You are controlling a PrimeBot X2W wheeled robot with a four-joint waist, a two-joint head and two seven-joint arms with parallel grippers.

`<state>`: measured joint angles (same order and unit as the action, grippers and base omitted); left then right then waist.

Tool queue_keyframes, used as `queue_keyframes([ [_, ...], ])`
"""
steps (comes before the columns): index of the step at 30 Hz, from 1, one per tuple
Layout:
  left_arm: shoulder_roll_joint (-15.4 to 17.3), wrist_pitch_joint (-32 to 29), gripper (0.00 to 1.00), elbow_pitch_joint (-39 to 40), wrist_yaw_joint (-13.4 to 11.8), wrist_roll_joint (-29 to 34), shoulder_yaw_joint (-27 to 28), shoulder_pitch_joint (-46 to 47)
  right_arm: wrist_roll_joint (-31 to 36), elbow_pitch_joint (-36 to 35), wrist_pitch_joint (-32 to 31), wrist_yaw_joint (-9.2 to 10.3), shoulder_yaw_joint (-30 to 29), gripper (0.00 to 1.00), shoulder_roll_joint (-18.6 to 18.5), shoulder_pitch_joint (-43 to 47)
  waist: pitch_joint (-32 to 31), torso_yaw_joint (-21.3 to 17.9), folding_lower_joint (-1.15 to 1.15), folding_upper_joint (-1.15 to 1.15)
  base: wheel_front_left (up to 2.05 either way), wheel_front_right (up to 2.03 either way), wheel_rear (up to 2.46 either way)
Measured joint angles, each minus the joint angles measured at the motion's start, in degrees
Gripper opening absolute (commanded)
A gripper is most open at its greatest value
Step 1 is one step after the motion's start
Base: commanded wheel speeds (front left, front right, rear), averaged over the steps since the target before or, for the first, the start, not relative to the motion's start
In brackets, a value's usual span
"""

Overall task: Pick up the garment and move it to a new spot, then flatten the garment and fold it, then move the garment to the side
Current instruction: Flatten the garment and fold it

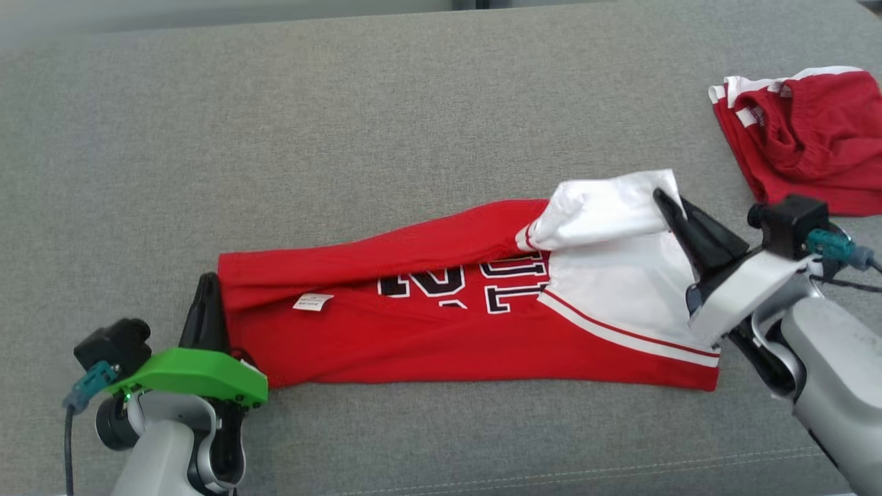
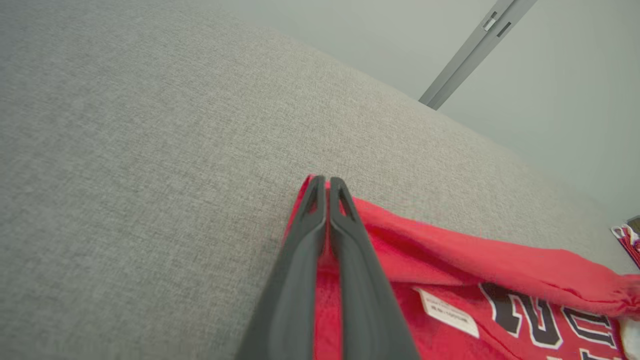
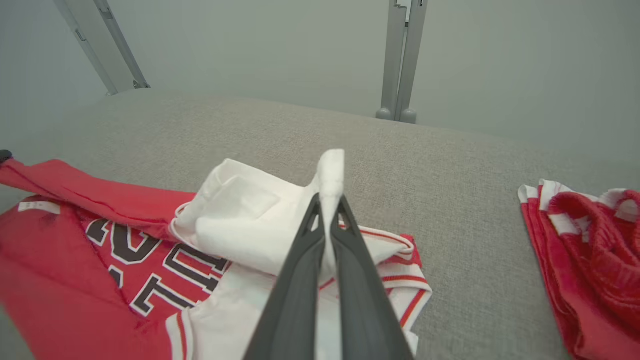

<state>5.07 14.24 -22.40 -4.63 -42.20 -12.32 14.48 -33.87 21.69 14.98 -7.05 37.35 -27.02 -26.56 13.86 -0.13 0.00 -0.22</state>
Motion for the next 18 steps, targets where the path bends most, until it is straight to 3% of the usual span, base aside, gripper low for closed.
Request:
queue_keyframes([
  [11, -0.2, -0.1, 0.00, 2.9, -0.7, -0.6, 0.3, -7.1, 6.7, -1.6, 0.0, 0.00, 0.2, 0.00, -0.6, 7.4, -0.6, -1.1, 0.00, 0.00, 0.00, 0.00, 0.00],
  [12, -0.2, -0.2, 0.00, 3.0, -0.8, -0.6, 0.3, -7.5, 7.4, -1.7, 0.0, -0.01, 0.3, 0.04, -0.6, 7.6, -0.6, -1.1, 0.00, 0.00, 0.00, 0.00, 0.00],
  [14, -0.2, -0.6, 0.00, 3.3, -0.9, -0.6, 0.2, -7.9, 9.4, -2.0, 0.0, -0.01, 0.4, 0.24, -1.0, 7.9, -0.5, -1.1, 0.00, 0.00, 0.00, 0.00, 0.00],
  [17, -0.1, -0.6, 0.00, 4.2, -0.9, -0.6, 0.2, -8.4, 12.8, -2.6, 0.0, -0.01, 0.9, 0.27, -2.2, 8.3, -0.5, -1.2, 0.00, 0.00, 0.00, 0.00, 0.00],
  [18, -0.1, -0.7, 0.11, 4.4, -0.9, -0.6, 0.2, -8.7, 13.8, -2.6, 0.0, -0.01, 1.0, 0.39, -2.4, 8.4, -0.5, -1.2, 0.00, 0.00, 0.00, 0.00, 0.00],
])
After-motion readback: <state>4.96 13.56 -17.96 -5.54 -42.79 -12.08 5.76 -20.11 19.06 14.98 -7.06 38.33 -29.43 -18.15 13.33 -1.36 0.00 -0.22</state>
